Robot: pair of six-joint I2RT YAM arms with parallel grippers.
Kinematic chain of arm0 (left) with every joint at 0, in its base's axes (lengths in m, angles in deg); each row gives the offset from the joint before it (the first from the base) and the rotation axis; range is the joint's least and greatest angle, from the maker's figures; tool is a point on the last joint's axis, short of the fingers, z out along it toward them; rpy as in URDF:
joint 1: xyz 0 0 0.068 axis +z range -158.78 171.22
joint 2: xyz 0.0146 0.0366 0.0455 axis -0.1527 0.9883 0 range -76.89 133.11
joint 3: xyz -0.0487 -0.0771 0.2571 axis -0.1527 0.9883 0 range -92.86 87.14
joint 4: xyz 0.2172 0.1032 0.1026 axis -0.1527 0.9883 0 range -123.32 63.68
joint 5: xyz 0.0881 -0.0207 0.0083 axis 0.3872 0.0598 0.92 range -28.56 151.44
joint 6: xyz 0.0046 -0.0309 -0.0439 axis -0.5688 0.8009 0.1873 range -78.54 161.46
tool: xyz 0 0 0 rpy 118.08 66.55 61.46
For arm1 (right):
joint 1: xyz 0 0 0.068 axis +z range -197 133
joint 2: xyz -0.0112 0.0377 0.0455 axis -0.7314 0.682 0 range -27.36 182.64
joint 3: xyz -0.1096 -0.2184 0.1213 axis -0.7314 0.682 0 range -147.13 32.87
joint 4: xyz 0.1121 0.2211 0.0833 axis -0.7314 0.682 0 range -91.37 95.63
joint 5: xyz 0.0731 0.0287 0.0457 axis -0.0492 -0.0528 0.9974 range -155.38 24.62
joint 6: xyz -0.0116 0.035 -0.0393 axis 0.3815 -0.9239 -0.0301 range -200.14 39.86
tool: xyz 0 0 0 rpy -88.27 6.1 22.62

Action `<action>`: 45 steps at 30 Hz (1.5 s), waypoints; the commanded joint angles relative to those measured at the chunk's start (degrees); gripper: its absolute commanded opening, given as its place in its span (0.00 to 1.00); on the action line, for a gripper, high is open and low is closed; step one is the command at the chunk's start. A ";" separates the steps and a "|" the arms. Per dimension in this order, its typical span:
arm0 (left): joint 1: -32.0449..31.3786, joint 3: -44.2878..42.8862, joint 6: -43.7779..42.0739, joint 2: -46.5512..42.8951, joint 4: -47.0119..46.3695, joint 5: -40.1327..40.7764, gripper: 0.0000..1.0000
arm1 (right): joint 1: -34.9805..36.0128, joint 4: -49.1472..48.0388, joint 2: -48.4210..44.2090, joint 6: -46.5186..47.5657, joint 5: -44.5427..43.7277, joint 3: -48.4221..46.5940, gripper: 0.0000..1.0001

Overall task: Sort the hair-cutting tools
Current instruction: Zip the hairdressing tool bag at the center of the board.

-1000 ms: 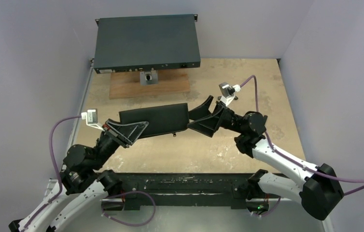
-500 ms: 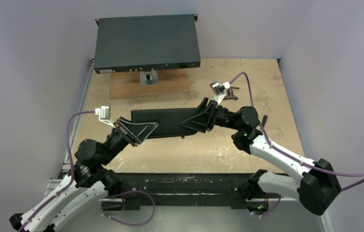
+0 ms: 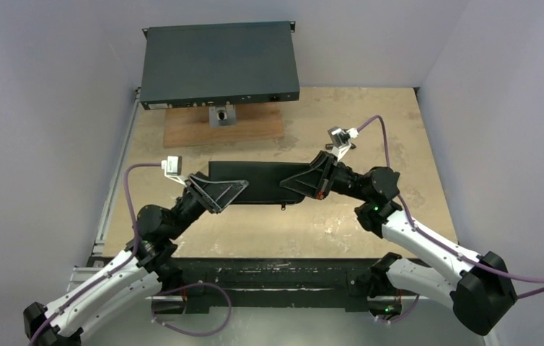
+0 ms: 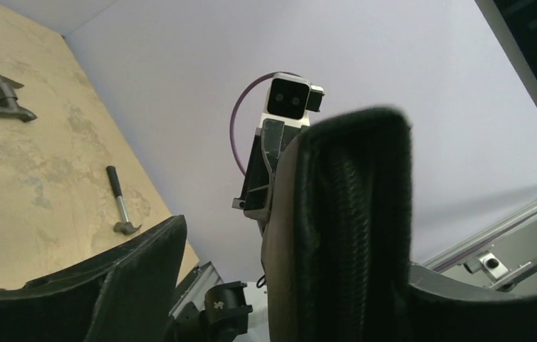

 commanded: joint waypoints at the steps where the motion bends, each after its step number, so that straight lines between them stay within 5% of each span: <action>1: -0.87 1.18 2.80 6.79 -13.52 -7.81 0.78 | 2.27 -2.80 -1.18 0.99 -0.56 0.50 0.00; 11: -8.90 -2.52 -2.91 13.61 -16.04 -3.15 0.85 | 2.27 4.82 -1.72 5.71 -4.16 -1.40 0.00; 19: -11.12 -5.54 -2.66 22.22 -21.40 -3.71 0.53 | 2.27 7.73 -2.18 7.52 -5.38 -1.39 0.00; 23: -12.55 -5.45 -4.14 22.00 -20.49 0.64 0.47 | 2.33 9.97 -3.76 9.10 -7.65 -1.29 0.00; 32: -19.28 -2.67 -11.95 21.71 -23.97 17.99 0.49 | 2.36 4.62 -7.49 5.19 -14.78 4.73 0.00; 45: -26.09 3.77 -19.04 17.50 -29.66 32.74 0.69 | 2.39 5.92 -13.67 4.22 -23.38 8.22 0.00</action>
